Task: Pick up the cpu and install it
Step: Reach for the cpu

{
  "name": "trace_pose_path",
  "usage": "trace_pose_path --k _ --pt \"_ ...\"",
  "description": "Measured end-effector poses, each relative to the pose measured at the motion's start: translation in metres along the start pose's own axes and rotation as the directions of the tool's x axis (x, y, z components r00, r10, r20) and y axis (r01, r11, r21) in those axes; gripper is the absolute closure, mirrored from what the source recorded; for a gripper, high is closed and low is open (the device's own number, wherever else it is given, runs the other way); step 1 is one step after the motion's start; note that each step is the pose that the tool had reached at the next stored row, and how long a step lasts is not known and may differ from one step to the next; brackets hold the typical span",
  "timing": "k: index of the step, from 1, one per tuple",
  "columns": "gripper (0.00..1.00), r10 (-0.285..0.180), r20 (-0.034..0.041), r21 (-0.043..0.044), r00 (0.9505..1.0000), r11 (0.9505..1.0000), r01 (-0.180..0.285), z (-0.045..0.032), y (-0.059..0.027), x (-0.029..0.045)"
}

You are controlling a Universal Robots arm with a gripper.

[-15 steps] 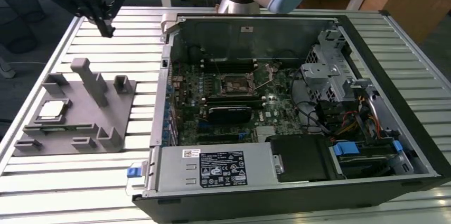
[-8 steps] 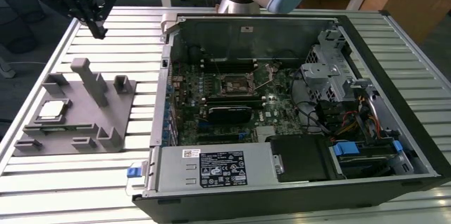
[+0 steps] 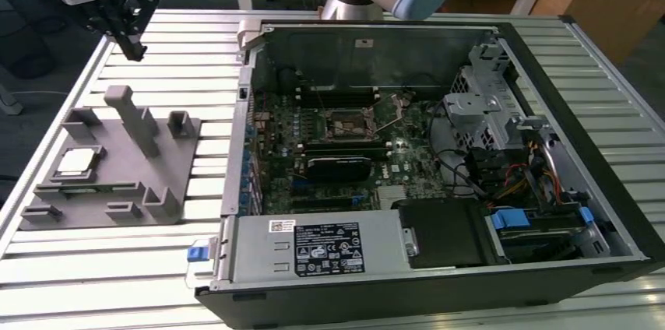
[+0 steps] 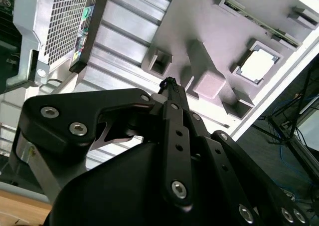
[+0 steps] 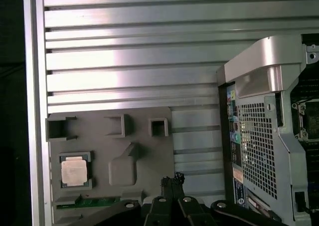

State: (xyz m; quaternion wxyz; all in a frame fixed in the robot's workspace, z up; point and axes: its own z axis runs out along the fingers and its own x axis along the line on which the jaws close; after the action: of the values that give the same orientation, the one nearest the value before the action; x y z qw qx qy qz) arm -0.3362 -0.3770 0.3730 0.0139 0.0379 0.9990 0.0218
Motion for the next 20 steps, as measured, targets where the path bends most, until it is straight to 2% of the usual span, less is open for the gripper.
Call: trace_pose_path --k 20 --pt "0.89 0.000 0.0000 0.0000 1.0000 1.0000 0.000 0.0136 -0.0053 0.0526"
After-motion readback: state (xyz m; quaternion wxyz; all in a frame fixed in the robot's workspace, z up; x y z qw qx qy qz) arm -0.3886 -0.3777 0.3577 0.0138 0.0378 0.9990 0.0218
